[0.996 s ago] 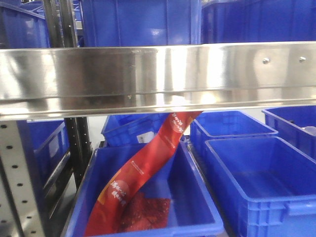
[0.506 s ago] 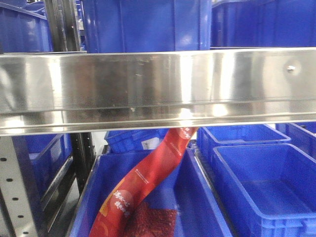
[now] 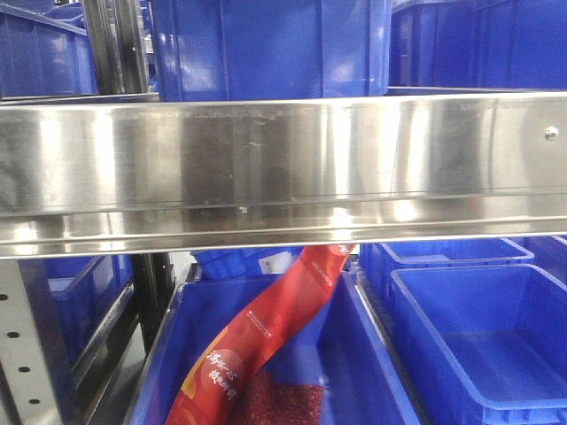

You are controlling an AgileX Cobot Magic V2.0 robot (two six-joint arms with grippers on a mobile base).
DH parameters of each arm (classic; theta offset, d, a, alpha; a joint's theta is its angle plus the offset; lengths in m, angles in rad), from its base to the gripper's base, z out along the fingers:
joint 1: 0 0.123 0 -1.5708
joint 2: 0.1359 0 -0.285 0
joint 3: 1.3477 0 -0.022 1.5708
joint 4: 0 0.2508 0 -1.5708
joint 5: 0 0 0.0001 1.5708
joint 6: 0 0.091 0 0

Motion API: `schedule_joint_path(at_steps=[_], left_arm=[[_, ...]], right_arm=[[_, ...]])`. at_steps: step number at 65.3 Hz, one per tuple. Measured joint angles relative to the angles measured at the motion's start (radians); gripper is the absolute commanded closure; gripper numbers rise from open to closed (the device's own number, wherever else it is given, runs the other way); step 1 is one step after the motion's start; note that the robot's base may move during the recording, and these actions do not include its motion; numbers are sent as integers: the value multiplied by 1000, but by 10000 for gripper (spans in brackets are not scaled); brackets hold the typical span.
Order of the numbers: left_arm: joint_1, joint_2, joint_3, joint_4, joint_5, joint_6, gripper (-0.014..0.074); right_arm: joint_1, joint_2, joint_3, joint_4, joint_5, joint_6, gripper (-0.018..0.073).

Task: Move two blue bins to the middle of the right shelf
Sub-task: 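Position the held bin above the first light blue bin on the middle level, then lower the held bin onto the first light blue bin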

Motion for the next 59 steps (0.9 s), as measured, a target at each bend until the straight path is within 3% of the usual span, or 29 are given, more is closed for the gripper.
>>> schedule_joint_path(at_steps=[59], left_arm=[[0, 0, -2, -16, 23, 0, 708]], right_arm=[[-3, 5, -10, 7, 8, -4, 725]])
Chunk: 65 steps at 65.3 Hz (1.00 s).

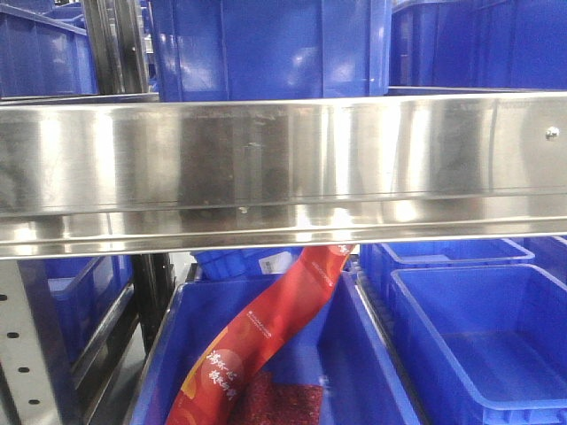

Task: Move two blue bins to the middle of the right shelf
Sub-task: 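Lower the held bin onto the first light blue bin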

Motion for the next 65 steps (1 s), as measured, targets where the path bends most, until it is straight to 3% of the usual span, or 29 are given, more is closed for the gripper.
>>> schedule_joint_path(at_steps=[31, 65], left_arm=[[-1, 144, 0, -25, 110, 2, 708], [-1, 274, 0, -33, 112, 4, 708]], right_arm=[[-97, 166, -75, 33, 15, -17, 725], [-131, 316, -75, 7, -8, -24, 725]])
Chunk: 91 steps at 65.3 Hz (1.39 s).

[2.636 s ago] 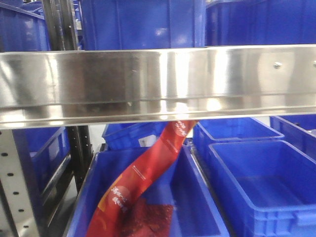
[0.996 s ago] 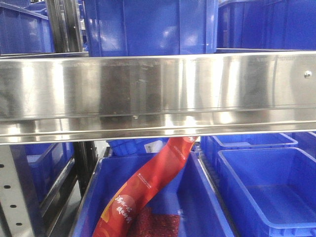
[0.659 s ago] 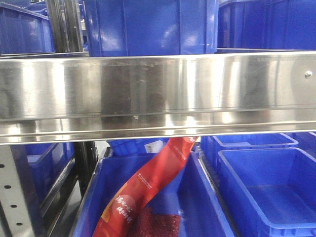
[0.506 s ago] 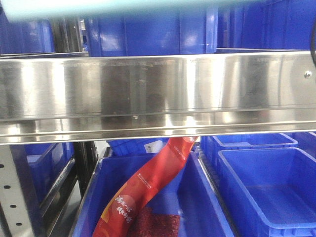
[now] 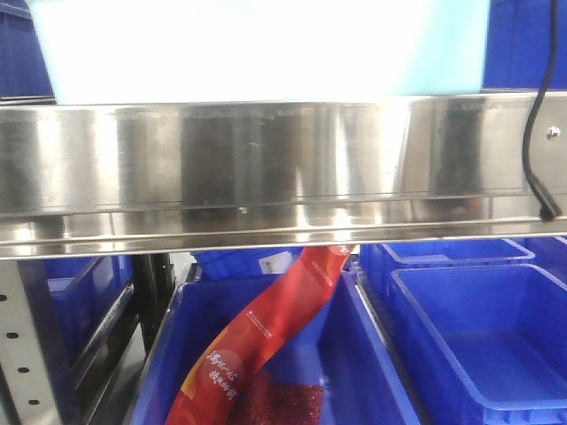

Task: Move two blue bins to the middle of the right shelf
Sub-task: 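Lower the held bin onto the first light blue bin, then open both grippers to release the bin walls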

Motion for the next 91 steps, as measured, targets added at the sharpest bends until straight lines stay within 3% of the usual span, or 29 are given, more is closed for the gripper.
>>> schedule_joint_path(at_steps=[5, 8, 18, 25, 29, 61, 69, 72, 76, 81, 91], left_arm=[[0, 0, 0, 2, 0, 0, 691], [0, 0, 0, 2, 0, 0, 647], [0, 0, 0, 4, 0, 7, 361], [-12, 0, -7, -26, -15, 20, 180], [-21, 0, -17, -40, -16, 23, 147], [-26, -32, -68, -28, 8, 23, 195], [-26, -76, -68, -24, 10, 23, 216], [-26, -96, -68, -24, 12, 23, 276], [-26, -125, -70, -24, 18, 25, 459], [-26, -149, -70, -24, 35, 43, 686], [-26, -166, -70, -82, 59, 135, 706]], right_arm=[[0, 2, 0, -1, -2, 0, 706], [0, 2, 0, -1, -2, -2, 634], [0, 2, 0, -2, 5, -7, 351], [0, 2, -9, 0, -8, 10, 321], [8, 2, -9, 0, -10, 12, 324], [8, -90, -9, -33, -6, 20, 328], [8, -123, -10, -33, -4, 7, 456], [8, -136, -10, -33, 1, -5, 551], [10, -154, -10, -18, 14, -20, 713], [10, -168, -10, 11, 20, -36, 724], [10, -206, -10, 85, 17, -139, 724]])
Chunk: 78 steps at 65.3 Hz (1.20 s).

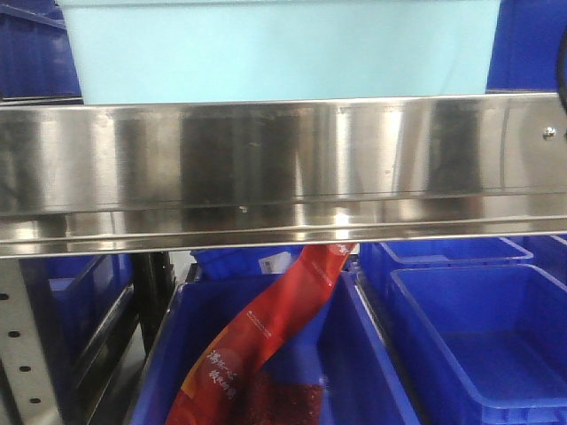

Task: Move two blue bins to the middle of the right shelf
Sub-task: 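Open both grippers to release the bin walls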

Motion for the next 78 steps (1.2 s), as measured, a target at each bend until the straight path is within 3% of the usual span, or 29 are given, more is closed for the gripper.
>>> schedule_joint_path(at_steps=[11, 17, 25, 35, 53, 61, 78], left_arm=[[0, -13, 9, -176, -66, 128, 706], [-3, -49, 60, -220, -161, 153, 706], [-8, -134, 183, -226, -317, 163, 706], [-35, -279, 413, -228, -591, 166, 707], [-38, -518, 801, -206, -865, 165, 707], [-38, -642, 954, -203, -923, 165, 707], [-38, -882, 1171, -189, -931, 166, 707]], right_arm=[[0, -59, 37, 23, -59, -52, 724], [0, -137, 151, 23, -154, -59, 724], [0, -285, 375, 24, -327, -63, 724], [0, -433, 623, 24, -551, -63, 724], [0, -618, 930, 15, -769, -64, 724], [0, -709, 1058, -5, -823, -64, 724], [0, -902, 1249, -9, -898, -64, 724]])
